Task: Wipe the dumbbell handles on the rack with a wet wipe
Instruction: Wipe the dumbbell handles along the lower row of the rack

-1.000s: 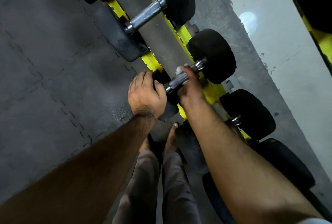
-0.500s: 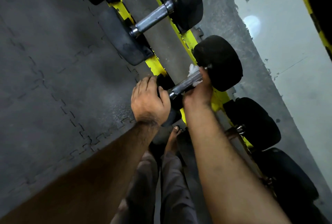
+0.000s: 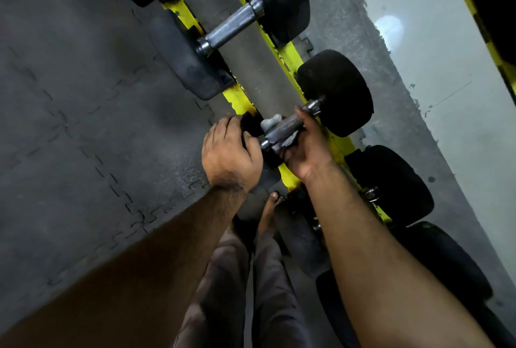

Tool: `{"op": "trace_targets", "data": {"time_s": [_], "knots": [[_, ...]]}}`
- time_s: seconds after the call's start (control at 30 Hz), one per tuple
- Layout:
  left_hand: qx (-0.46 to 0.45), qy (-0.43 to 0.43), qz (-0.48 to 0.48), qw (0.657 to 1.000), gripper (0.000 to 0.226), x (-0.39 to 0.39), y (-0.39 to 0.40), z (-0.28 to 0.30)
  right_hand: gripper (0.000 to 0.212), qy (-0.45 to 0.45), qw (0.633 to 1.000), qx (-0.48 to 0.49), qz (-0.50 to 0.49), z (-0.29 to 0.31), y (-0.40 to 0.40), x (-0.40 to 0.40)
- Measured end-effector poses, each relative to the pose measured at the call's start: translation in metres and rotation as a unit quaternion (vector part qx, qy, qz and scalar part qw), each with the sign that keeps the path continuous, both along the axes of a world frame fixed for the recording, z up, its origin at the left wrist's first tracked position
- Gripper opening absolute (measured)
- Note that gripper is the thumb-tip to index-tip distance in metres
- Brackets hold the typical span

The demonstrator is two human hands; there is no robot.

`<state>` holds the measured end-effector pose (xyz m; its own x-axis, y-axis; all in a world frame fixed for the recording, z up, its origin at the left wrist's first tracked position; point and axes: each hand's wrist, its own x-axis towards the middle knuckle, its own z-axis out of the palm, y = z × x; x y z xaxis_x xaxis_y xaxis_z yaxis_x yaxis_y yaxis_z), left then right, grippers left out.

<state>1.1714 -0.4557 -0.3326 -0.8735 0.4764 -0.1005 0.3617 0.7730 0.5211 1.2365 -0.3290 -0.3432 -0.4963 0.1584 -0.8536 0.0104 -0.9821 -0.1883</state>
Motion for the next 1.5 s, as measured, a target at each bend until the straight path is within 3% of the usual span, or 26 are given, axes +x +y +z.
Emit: {"op": "trace_targets", "data": {"time_s": [0.07, 0.23, 0.37, 0.43, 0.5, 0.6, 0.7, 0.77, 0.87, 1.17, 1.27, 1.37, 1.5], "knots": [[-0.003, -0.003, -0.001, 1.0, 0.044, -0.001, 0.0, 0.0, 0.029, -0.005, 0.999, -0.016, -0.027, -0.006, 0.0, -0.005], [-0.009, -0.006, -0.002, 1.0, 0.045, 0.0, 0.0, 0.001, 0.031, -0.052, 0.996, 0.017, 0.073, 0.006, -0.006, 0.0], [-0.009, -0.004, -0.005, 1.0, 0.045, -0.001, -0.001, -0.001, 0.02, -0.044, 0.985, 0.064, -0.153, 0.0, 0.011, -0.014], [-0.011, -0.006, -0.007, 1.0, 0.045, -0.002, -0.001, -0.002, 0.003, -0.047, 0.977, 0.084, -0.189, -0.006, 0.007, -0.02], [-0.006, -0.005, -0.009, 1.0, 0.045, -0.002, -0.001, -0.001, 0.023, -0.042, 0.981, 0.099, -0.162, -0.006, 0.009, -0.017], [-0.006, 0.0, -0.003, 1.0, 0.045, -0.002, -0.001, -0.001, 0.01, -0.035, 0.983, 0.103, -0.148, -0.008, 0.016, -0.017], [-0.008, 0.001, 0.001, 1.0, 0.045, 0.0, -0.002, -0.001, 0.016, -0.033, 0.984, 0.094, -0.146, -0.001, -0.003, -0.015], [-0.008, 0.002, 0.002, 1.0, 0.045, 0.0, -0.002, -0.002, 0.005, -0.065, 0.994, 0.081, -0.038, 0.006, -0.014, -0.008], [-0.013, 0.002, -0.001, 1.0, 0.042, -0.001, -0.002, -0.001, 0.019, -0.124, 0.984, 0.1, 0.079, 0.013, -0.005, 0.001], [-0.05, -0.007, -0.017, 0.999, 0.043, -0.001, 0.0, 0.006, 0.014, -0.25, 0.959, 0.123, 0.042, 0.015, -0.024, 0.023], [-0.073, -0.014, -0.05, 0.996, 0.05, 0.009, -0.003, 0.014, 0.033, -0.242, 0.961, 0.129, 0.036, 0.034, -0.032, 0.036], [-0.067, -0.027, -0.065, 0.995, 0.059, 0.03, -0.019, 0.031, 0.028, -0.238, 0.961, 0.127, 0.053, 0.061, -0.039, 0.045], [-0.04, -0.044, -0.09, 0.994, 0.062, 0.058, -0.038, 0.058, 0.044, -0.247, 0.947, 0.174, 0.106, 0.093, -0.049, 0.061]]}}
